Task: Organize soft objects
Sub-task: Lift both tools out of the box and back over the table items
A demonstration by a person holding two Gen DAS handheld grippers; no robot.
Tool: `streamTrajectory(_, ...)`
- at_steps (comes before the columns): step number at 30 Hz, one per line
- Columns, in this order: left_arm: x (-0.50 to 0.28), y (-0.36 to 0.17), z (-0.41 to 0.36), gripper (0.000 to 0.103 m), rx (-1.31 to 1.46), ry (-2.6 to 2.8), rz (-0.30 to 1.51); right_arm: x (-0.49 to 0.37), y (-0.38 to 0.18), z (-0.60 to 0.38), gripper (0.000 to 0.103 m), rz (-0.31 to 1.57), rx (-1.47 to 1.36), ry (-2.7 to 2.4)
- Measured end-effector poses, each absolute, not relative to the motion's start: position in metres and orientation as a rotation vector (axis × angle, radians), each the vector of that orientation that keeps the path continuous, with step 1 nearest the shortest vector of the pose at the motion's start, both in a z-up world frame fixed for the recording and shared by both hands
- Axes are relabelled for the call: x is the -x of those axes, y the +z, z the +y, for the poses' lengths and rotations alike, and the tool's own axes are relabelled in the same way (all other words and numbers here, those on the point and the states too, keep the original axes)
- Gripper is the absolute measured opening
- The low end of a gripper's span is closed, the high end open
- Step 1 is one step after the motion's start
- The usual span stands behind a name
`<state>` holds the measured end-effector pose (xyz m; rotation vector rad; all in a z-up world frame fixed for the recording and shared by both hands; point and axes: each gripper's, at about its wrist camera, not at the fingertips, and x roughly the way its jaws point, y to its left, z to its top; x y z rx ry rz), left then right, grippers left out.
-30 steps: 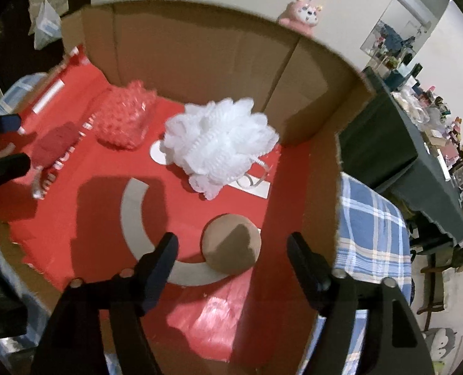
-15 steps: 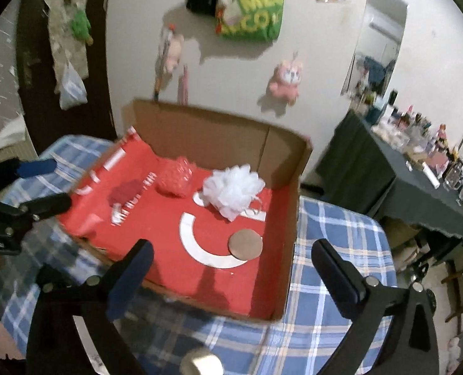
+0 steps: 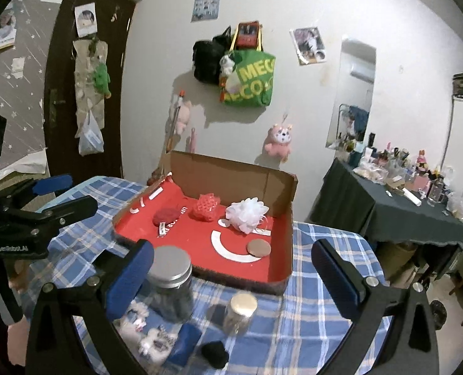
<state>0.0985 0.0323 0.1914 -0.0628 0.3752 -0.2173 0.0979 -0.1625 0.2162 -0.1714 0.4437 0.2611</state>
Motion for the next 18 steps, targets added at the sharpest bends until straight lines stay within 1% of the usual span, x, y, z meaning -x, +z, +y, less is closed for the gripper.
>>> streamTrajectory(7, -0.048, 0.169, 0.016, 0.1, 0.033, -0.158, 0.3, -0.052, 0.188, -0.166, 0.103, 0.388, 0.122, 0.226)
streamTrajectory(18, -0.022, 0.122, 0.0, 0.1, 0.013, -0.144, 0.366, -0.025, 0.134, -0.176, 0.103, 0.439, 0.054, 0.188)
